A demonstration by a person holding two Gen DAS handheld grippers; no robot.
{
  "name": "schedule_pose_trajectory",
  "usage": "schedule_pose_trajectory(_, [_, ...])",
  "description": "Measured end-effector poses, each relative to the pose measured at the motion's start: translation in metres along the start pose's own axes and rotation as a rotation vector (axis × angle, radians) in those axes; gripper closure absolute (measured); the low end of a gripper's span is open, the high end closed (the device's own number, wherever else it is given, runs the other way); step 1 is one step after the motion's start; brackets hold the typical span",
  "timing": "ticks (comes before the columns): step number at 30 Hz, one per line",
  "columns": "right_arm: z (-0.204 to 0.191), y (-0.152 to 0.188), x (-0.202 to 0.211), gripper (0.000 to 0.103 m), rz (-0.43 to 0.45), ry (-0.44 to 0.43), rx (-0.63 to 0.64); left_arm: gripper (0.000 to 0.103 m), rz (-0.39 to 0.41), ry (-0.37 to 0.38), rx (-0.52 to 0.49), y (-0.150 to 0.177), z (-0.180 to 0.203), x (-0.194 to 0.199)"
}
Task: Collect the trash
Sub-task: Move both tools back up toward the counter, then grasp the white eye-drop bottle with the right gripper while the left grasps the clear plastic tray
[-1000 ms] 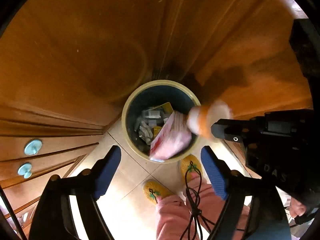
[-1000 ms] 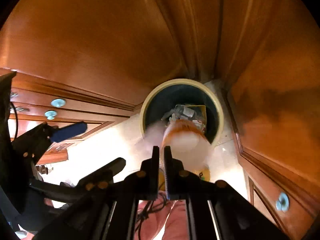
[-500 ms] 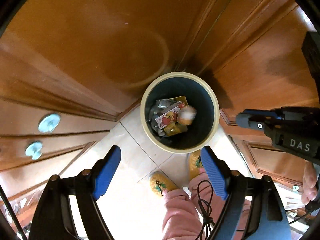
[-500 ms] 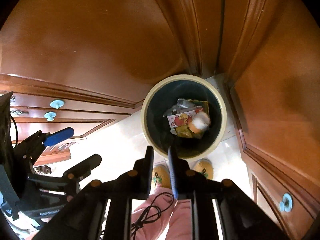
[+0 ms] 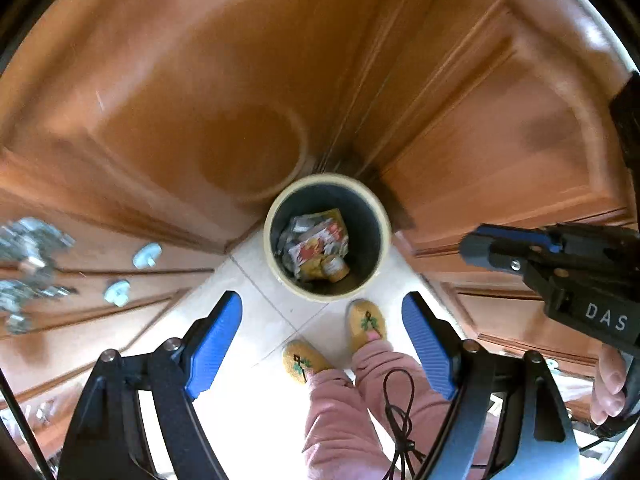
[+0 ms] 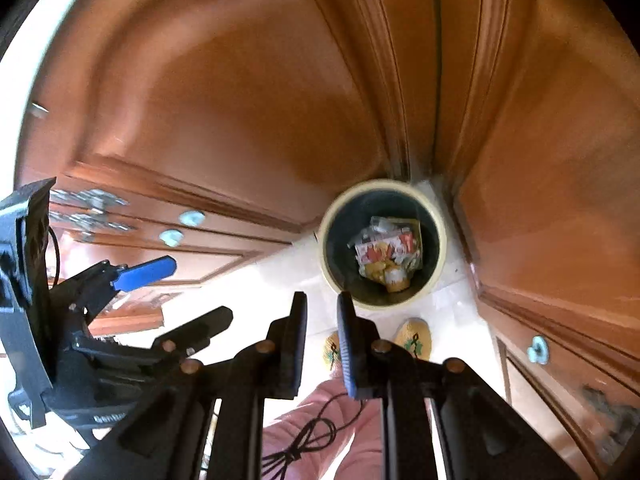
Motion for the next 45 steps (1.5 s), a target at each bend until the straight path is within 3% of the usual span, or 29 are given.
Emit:
schedule_pose_trajectory(6, [-0.029,-0.026,0.088,0.088,0.130,0.011,0.016,0.022,0.103,0.022,-0.070,-0.030,0.020,0.093])
schedule_pose_trajectory(14, [-0.058,-0.071,0.205,0.088,0.370,0.055,0.033,0.018,0.273,0.023,-0.134,-0.080,0.034,0.195])
schedule_pose_trajectory(19, [-0.070,-0.108,0.253,0.088,0.491,0.075,0.047,0.018,0.357,0.041,-0.116,-0.117,0.040,0.248])
schedule_pose_trajectory(26, [-0.084,-0.163,0.291,0.083,0.574,0.089,0.116,0.014,0.459,0.032,-0.061,-0.184,0.042,0.294])
schedule_pose_trajectory(30, [-0.076,-0.207,0.309,0.076,0.610,0.066,0.157,0.013,0.503,-0.009,-0.009,-0.230,0.039,0.304])
schedule_pose_trajectory(35, [-0.070,-0.265,0.315,0.076,0.606,0.073,0.234,0.013,0.509,-0.066,0.106,-0.281,0.015,0.295])
schedule_pose_trajectory(39, [-0.065,-0.307,0.303,0.076,0.585,0.081,0.293,0.013,0.497,-0.118,0.212,-0.312,-0.014,0.282])
schedule_pose_trajectory(45, [-0.054,-0.365,0.268,0.076,0.543,0.107,0.308,0.013,0.492,-0.121,0.326,-0.347,-0.053,0.273])
Point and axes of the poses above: each gripper's, at about its wrist camera, not at the fingertips, and x roughly against the way its jaws point, z to its right, y to its underside, the point moved 6 cm from there along -x, roughly the way its jaws point
